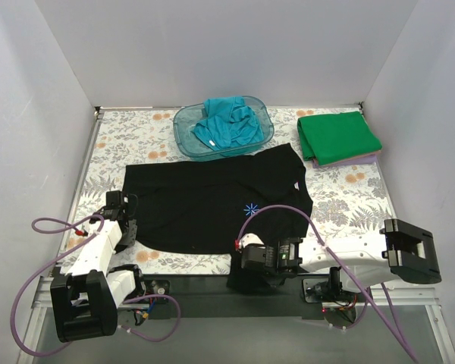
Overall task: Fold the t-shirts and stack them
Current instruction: Fold the tshirt
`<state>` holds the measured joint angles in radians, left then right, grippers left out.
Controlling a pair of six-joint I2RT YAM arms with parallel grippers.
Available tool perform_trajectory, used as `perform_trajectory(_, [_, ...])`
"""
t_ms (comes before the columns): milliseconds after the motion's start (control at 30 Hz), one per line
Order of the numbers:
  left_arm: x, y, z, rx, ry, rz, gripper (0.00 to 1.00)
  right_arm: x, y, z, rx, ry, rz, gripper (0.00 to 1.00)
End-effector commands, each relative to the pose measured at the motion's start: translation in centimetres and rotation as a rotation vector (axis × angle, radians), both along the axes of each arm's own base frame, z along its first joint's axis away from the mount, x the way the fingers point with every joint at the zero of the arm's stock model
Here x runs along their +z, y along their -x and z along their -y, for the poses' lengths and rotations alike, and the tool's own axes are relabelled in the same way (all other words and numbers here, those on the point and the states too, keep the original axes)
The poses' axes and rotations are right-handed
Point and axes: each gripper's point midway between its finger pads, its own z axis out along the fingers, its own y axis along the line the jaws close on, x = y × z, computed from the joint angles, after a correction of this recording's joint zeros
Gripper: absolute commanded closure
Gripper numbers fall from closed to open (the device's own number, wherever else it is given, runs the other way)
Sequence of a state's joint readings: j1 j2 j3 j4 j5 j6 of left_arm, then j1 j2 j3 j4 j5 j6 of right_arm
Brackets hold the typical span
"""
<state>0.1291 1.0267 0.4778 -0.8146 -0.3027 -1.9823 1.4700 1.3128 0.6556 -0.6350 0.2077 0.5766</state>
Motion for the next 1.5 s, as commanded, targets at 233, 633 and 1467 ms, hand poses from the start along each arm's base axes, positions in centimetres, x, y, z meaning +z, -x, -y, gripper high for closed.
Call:
perform_trajectory(233, [0.0, 0.3, 0.9, 0.002, 0.049, 0.002, 1.00, 3.8, -3.3, -0.8, -0.142, -0.150, 0.062, 0.99])
perform_trajectory(633, [3.2, -2.8, 1.3, -0.038, 0.081, 0.076, 1.00, 10.0, -12.2, -1.5, -0.304, -0.283, 0.186, 0.99])
perform_trajectory(1467, [3.3, -13.7, 0.3, -0.114, 0.102, 0.007, 1.00, 13.3, -32.2, -0.9, -0.475, -0.251, 0.337, 0.99])
